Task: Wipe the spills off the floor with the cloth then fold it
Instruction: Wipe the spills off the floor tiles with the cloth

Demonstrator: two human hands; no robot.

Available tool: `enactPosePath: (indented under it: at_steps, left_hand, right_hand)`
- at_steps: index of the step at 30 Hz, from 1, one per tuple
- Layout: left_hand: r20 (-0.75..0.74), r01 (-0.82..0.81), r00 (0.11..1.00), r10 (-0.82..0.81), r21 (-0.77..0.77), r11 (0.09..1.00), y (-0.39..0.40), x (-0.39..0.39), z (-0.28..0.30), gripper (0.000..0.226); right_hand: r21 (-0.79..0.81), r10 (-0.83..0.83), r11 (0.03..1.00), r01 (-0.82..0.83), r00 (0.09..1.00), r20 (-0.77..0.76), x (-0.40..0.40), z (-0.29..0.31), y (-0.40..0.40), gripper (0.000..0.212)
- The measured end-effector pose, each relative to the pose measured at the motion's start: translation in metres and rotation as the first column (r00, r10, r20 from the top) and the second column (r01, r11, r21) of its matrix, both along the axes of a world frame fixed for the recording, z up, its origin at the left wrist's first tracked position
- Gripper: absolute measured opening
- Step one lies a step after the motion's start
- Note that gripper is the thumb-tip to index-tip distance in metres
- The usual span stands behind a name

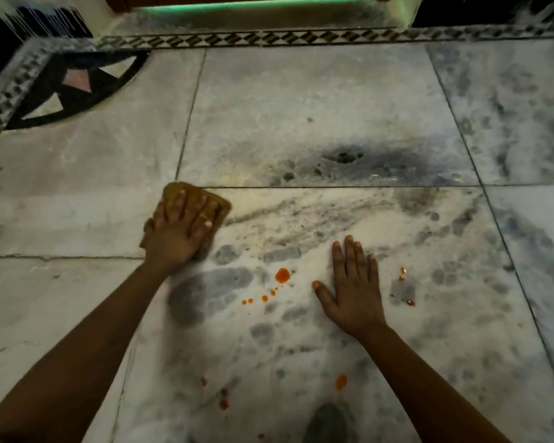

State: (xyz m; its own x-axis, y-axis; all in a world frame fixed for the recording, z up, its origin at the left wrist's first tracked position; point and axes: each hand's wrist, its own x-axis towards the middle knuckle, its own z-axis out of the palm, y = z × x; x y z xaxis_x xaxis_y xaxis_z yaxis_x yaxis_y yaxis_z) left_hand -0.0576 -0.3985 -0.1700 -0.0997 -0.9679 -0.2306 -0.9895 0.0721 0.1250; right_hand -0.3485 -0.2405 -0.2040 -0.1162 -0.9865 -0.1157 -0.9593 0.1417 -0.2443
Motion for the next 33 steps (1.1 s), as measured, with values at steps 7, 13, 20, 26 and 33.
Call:
enactPosePath:
  at_steps: [7,13,20,26,33]
  left_hand:
    - [0.004,0.154,0.988,-0.155,0.075,0.985,0.01,-0.089,0.002,0.067]
    - [-0.028,0.306,0.951,-0.307,-0.028,0.952,0.067,-0.013,-0.003,0.063]
    - [-0.053,0.001,0.999,0.007,0.131,0.991,0.013,-0.07,0.016,0.054]
    - [-0.021,0.363,0.932,-0.363,0.111,0.925,0.1,-0.106,0.014,0.054]
    - [0.023,0.081,0.996,-0.083,0.054,0.995,0.087,-0.026,0.004,0.067]
  right_hand:
    - [0.0,0.001,1.0,-0.001,1.0,0.015,-0.004,0.003,-0.002,0.084]
    - [-0.026,0.018,1.0,-0.016,0.996,0.084,-0.002,0.007,0.0,0.09]
    - [-0.026,0.002,1.0,-0.001,0.998,0.064,0.009,0.004,0.027,0.082]
    - [0.001,-0.037,0.999,0.037,0.998,0.041,0.012,0.007,0.03,0.084]
    - [-0.033,0.022,0.999,-0.021,0.999,0.042,0.005,0.001,0.035,0.095]
